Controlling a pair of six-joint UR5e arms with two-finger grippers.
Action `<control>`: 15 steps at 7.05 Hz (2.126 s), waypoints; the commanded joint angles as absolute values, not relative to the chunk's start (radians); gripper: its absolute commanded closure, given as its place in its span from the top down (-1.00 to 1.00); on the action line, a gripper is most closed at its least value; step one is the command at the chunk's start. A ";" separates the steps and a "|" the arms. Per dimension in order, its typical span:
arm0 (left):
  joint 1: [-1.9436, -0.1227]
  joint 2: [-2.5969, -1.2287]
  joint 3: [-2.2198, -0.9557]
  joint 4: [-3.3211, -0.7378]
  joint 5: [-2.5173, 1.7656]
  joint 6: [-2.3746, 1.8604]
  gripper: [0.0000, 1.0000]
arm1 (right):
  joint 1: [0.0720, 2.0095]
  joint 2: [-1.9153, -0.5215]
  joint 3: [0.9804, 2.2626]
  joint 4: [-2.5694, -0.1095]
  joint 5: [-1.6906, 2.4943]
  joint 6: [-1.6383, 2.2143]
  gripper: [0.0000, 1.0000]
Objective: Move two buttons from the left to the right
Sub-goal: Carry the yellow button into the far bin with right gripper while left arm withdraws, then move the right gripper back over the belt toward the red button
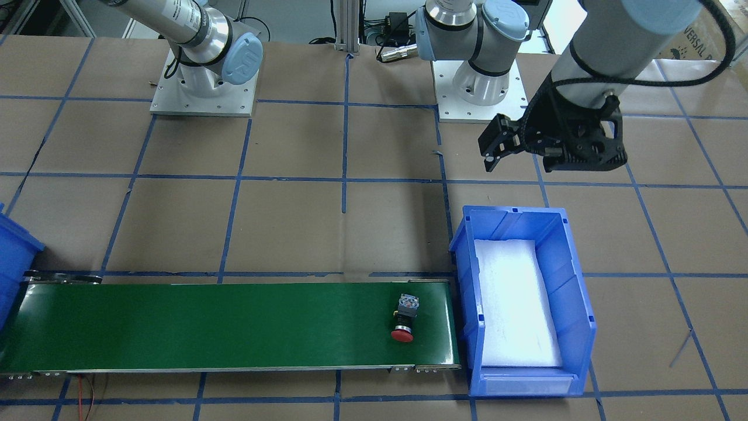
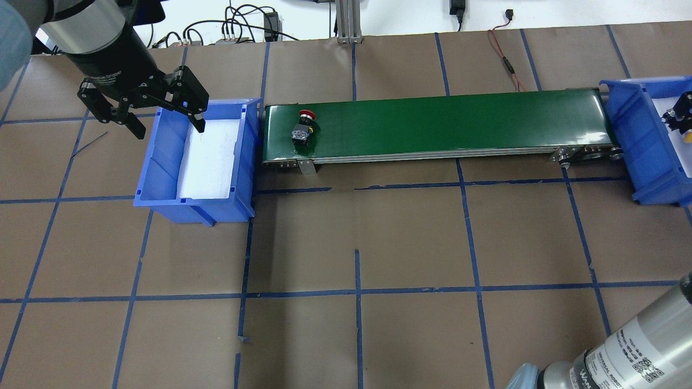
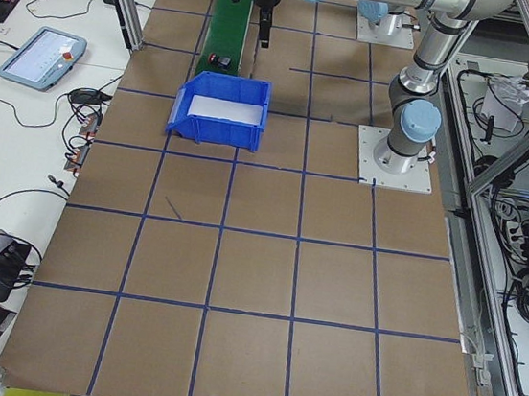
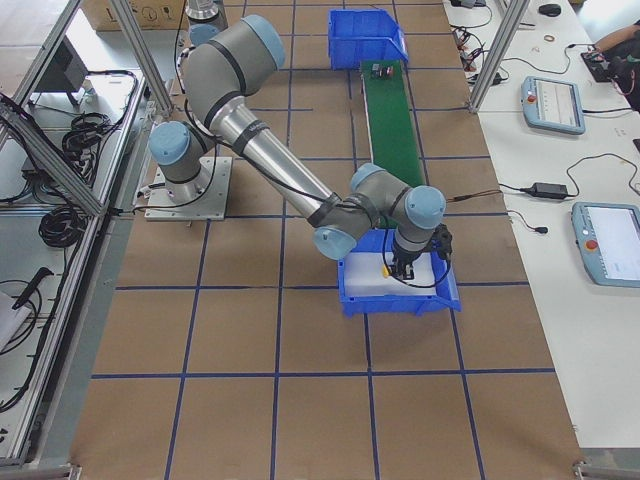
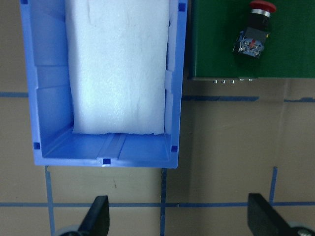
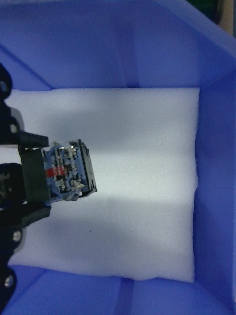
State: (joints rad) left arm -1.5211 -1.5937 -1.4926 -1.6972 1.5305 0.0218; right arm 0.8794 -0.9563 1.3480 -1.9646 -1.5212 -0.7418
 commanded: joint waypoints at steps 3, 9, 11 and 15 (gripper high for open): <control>-1.609 -1.580 -1.528 -1.625 1.566 0.028 1.00 | 0.850 -0.960 1.497 -2.169 -1.522 -0.746 1.00; -1.543 -1.585 -1.528 -1.647 1.629 0.071 1.00 | 0.984 -1.228 1.468 -1.900 -1.514 -0.678 1.00; -1.543 -1.586 -1.528 -1.641 1.629 0.071 1.00 | 1.302 -1.244 1.468 -1.902 -1.537 -0.381 1.00; -1.542 -1.586 -1.525 -1.612 1.606 0.069 1.00 | 1.423 -1.334 1.476 -1.844 -1.517 -0.311 1.00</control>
State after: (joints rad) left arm -1.5421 -1.5860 -1.5241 -1.6316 1.6235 0.0692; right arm 1.3946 -1.3032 1.4714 -1.8653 -1.5198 -0.3222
